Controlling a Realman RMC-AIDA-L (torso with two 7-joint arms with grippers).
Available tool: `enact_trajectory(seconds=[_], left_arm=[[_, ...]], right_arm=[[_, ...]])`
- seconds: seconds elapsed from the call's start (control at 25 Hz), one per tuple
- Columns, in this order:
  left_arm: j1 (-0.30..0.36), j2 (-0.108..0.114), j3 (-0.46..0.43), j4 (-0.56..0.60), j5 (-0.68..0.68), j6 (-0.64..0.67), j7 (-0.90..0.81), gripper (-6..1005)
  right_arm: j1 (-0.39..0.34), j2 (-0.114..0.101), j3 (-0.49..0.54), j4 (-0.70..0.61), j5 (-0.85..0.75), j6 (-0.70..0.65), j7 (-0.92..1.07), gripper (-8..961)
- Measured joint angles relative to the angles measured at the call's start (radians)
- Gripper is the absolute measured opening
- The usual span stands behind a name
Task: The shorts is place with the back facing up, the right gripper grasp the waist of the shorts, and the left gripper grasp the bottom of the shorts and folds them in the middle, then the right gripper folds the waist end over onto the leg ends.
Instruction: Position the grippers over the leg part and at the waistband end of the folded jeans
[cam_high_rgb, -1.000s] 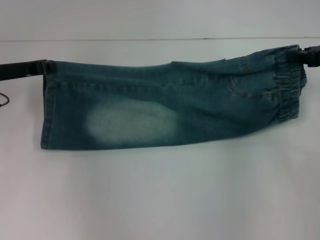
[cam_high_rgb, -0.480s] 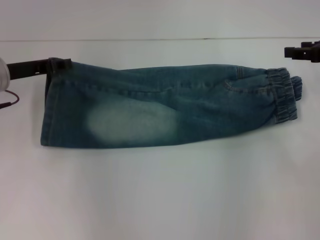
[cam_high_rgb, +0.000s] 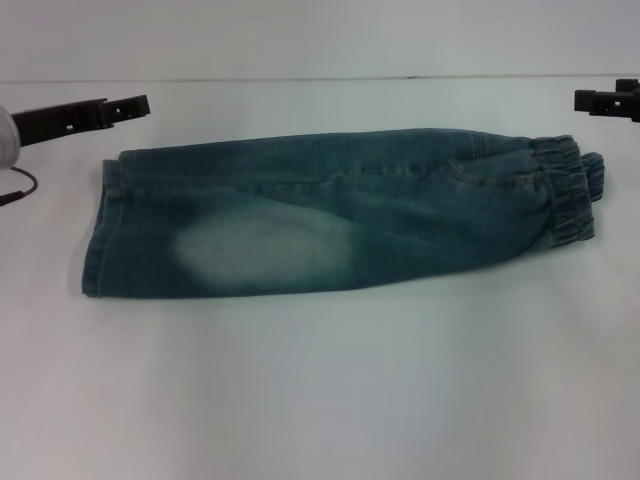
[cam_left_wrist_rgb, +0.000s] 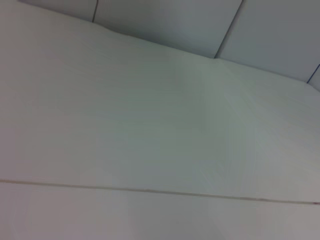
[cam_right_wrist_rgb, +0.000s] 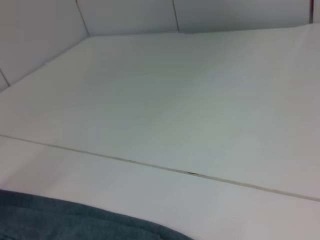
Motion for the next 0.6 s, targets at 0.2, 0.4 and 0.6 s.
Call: enact_trajectory(seconds=[0.2,0.4,0.6], left_arm=[[0.005,-0.006,0.010,0.007,-0.023,-0.027,0.000,894],[0.028,-0.006,0.012,0.017,-0.131,0.002,0.014,923],[0.062,-0.005,0.022,0.021,-0.257,0.129,0.062,921]], right_arm=[[-0.004,0.002,0.004,-0.001,0.004,-0.002,-0.008,787],[-0.042,0.006,0.007,-0.001,0.083,-0.011,-0.032,786],[-0.123,0.008,0.008,0.006,0.220,-0.057,-0.052,784]])
